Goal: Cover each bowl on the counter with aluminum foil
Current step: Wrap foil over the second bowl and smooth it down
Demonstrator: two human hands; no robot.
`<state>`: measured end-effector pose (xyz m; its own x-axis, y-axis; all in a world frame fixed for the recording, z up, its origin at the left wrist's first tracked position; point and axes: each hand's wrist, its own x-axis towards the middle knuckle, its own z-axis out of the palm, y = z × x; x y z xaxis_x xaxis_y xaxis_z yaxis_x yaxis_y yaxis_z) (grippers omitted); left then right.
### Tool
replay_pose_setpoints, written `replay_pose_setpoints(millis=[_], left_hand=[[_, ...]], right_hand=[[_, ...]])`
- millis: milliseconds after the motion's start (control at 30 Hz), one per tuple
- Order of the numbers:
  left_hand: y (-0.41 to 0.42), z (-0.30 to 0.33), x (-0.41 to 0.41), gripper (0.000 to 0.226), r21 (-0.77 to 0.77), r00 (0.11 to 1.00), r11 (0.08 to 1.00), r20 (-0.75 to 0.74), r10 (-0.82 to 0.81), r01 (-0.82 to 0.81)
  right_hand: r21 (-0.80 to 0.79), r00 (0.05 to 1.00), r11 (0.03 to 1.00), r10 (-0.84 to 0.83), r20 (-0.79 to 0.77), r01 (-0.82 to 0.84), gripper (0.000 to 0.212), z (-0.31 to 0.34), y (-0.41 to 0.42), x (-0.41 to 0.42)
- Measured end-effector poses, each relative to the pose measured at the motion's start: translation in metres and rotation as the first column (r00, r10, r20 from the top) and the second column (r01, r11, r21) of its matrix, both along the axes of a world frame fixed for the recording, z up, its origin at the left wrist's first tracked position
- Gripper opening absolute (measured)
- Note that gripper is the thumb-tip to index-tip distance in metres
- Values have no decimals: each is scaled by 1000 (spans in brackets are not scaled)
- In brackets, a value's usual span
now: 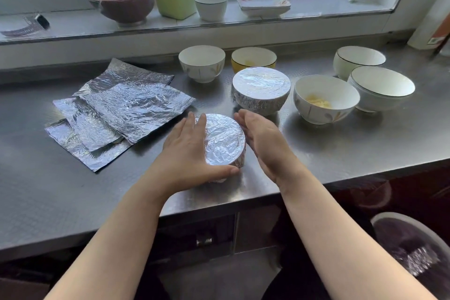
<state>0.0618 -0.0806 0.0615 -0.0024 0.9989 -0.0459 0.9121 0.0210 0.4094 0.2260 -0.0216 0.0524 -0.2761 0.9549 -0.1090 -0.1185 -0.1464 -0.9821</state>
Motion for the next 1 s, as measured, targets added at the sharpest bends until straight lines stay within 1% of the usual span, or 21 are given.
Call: replay_pose_setpoints(millis=[67,200,233,333,433,500,567,633,667,700,733,800,900,933,1000], left_hand=[[1,-3,1,135,17,1000,1000,2,15,-15],[1,-7,4,132,59,999,998,-6,37,-36],[1,-8,5,131,67,999,997,-7,40,-40],[1,-9,5,128,87,999,995,-3,45,-45],[-1,-9,6,132,89,999,995,5,54,-54],[-2,-7,7,130,90,998,994,1,63,-63],[-2,-6,12,127,86,997,993,1,83,-83],[-1,-5,18,129,87,993,990,-10,115,-114],[-1,-6,21,131,86,991,988,-17,131,-129],[-1,-7,24,133,81,990,987,-18,142,-140],[0,-8,26,134,74,989,986,-12,149,-147],[1,-7,27,135,61,989,987,32,147,-148],[-1,-2,20,135,78,975,986,176,133,-149],[-2,0,16,136,97,973,984,195,126,-147],[-2,1,8,141,128,986,986,139,89,-107]], right_hand=[[14,998,999,40,55,-41,28,-2,2,-3],[30,991,998,43,126,-47,27,-16,7,-9],[26,991,998,58,122,-61,26,-20,8,-11],[-57,994,995,81,69,-77,22,-22,4,-11],[-153,989,977,148,-13,-148,38,-27,6,-6],[-205,980,959,191,-53,-198,48,-27,10,-2],[-230,988,961,156,-10,-154,54,-23,15,0],[-194,989,981,56,136,-29,56,-19,21,-1],[-156,978,987,6,207,27,53,-17,22,0],[-104,963,991,-55,265,85,50,-18,23,3],[-53,950,988,-121,287,142,46,-19,22,6],[3,950,975,-216,227,221,41,-14,13,7],[81,966,972,-228,120,220,45,-6,-12,6],[105,971,972,-218,94,208,46,-2,-20,3],[129,978,972,-203,58,194,46,5,-33,-4]])
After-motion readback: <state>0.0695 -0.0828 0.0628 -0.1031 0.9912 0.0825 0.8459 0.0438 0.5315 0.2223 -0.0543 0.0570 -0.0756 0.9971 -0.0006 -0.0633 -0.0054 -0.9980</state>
